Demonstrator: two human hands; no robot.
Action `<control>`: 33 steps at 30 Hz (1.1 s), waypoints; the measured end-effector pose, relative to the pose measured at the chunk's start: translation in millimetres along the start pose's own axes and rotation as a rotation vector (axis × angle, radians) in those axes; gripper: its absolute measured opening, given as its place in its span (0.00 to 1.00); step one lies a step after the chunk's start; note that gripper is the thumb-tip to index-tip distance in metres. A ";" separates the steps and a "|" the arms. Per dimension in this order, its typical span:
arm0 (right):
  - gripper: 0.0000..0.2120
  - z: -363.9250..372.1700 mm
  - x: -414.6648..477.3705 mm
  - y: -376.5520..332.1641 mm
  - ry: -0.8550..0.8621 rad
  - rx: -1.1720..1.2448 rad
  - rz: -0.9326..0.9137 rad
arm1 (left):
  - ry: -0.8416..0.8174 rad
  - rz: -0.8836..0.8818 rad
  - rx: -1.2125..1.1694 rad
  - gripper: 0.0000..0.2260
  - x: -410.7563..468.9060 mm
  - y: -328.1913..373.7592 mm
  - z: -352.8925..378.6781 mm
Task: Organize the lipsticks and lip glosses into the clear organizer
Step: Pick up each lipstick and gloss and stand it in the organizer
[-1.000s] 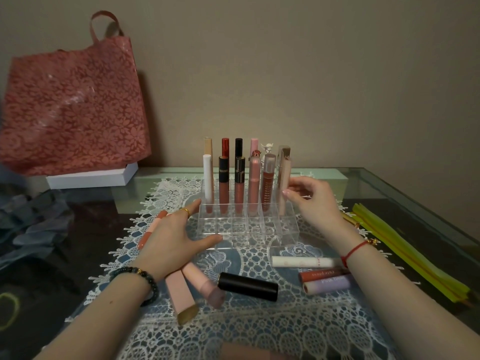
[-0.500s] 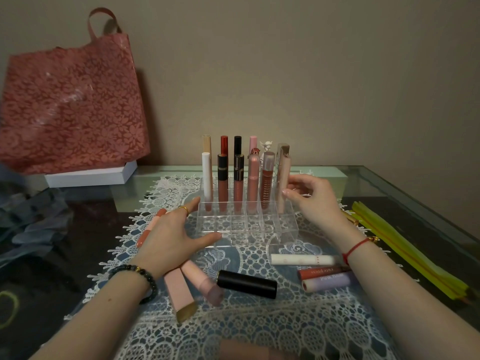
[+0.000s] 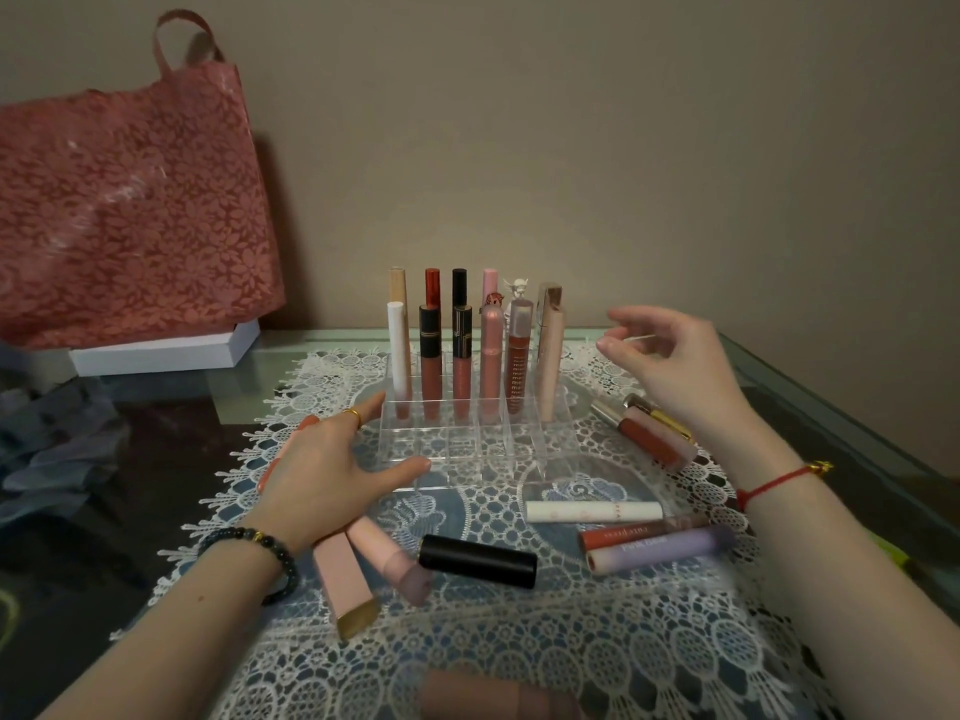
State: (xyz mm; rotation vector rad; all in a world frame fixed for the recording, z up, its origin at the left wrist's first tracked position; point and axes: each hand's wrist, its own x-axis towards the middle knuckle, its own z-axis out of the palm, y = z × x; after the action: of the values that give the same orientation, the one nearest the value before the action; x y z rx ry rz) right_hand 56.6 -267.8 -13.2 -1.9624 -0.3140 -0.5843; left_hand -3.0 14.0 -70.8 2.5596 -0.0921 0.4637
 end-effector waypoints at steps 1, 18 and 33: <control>0.15 -6.4 -2.0 -3.6 -0.009 -0.002 -0.011 | 0.021 0.008 0.012 0.45 -0.7 2.4 -0.6; 0.14 -61.9 -97.8 10.8 -0.469 -0.432 0.019 | -0.043 0.578 0.023 0.21 -40.5 99.7 15.6; 0.13 -58.3 -97.3 25.7 -0.541 -0.362 0.064 | -0.231 0.627 0.270 0.20 -41.5 111.2 45.5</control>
State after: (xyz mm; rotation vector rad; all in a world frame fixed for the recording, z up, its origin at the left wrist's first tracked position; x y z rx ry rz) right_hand -29.5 -328.0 -63.2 -2.4574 -0.5026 -0.0536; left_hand -45.4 -105.8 -66.6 2.8057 -0.9952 0.4205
